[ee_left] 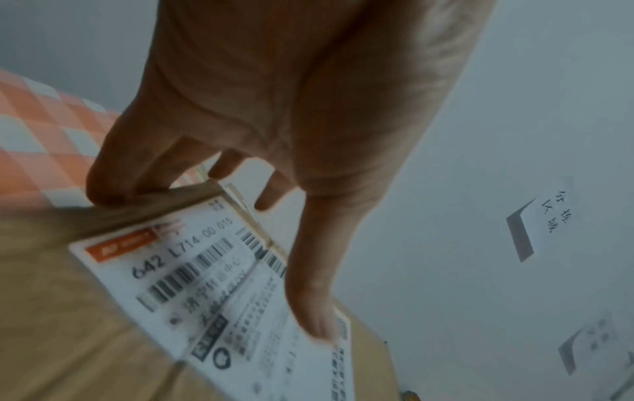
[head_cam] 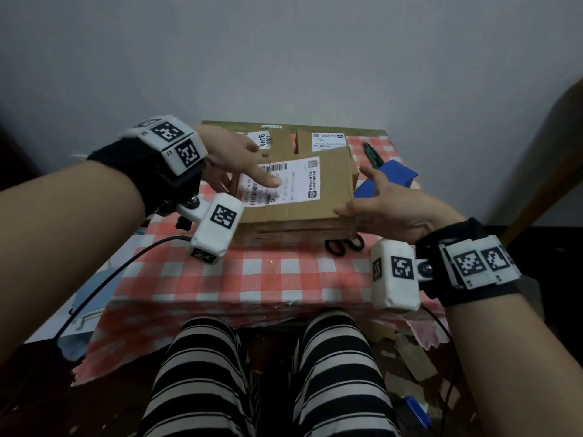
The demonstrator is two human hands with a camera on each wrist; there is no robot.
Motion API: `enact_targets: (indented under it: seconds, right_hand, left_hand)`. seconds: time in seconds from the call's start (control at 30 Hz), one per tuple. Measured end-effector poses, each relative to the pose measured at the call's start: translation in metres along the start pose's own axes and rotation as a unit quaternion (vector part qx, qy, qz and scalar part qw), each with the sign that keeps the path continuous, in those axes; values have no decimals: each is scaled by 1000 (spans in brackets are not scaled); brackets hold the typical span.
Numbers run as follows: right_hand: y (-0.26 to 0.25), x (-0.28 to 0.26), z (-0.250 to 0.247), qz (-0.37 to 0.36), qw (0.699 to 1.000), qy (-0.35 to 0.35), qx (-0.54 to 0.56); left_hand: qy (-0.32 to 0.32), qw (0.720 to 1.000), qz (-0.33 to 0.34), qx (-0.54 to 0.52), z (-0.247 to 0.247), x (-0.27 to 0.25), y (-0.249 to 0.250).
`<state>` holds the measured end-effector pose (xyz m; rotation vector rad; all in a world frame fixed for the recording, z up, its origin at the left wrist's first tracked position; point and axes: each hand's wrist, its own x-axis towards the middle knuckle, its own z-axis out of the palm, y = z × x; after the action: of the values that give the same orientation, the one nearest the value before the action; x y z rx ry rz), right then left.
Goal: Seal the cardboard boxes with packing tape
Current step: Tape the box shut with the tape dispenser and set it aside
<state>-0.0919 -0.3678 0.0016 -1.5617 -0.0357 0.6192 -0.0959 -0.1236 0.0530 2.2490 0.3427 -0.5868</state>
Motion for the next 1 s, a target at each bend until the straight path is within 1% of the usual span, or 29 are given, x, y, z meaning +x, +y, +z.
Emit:
enact_targets:
  seconds: [0.07,0.17,0.2,0.27,0.33,0.37,0.4,0.47,0.5,0.53,0.63,0.73,0.83,0.9,0.97,1.0]
  right_hand:
    - [2,1,0,-14,999,-21,-20]
    - [0,3,3,-17,999,-18,-25]
    - [-1,4,4,-13,1000,-9,-17]
    - [-4,4,4,-17,1000,11,-8]
    - [-5,5,2,-38,999,26,0]
    - [-5,5,1,-56,998,26,0]
    - [-3,6,0,-78,997,24,-8]
    - [0,8,-2,-114,993,23,-31]
    - [2,9,-3,-122,992,17,-34]
    - [5,12,-4,-124,992,7,-33]
    - [15,20,-5,-119,991,-22,-52]
    - [22,26,-5,-106,989,-34,-99]
    - [25,31,-5,-90,990,-36,-99]
    - [26,32,-4,-90,992,-27,-83]
    - [27,33,-5,-110,991,-15,-76]
    - [28,34,-6,-123,990,-16,-70]
  left_hand:
    - [20,999,-8,-30,-2,10,-4]
    - [38,998,16,-46,0,15,-6]
    - [36,998,33,-38,2,12,-4]
    - [27,997,65,11,6,5,1]
    - [25,994,89,59,8,6,3]
    - [29,993,101,61,9,6,4]
    - [45,991,110,57,10,8,5]
    - [109,986,110,66,9,10,8]
    - [137,982,108,75,9,10,9]
    - [151,980,103,80,8,11,10]
    - [137,980,82,121,8,11,12]
    - [97,982,58,152,13,12,14]
    - [73,978,61,184,21,17,13]
    - [80,973,66,205,25,21,14]
    - [98,966,67,229,24,23,17]
    - [96,962,67,245,22,23,20]
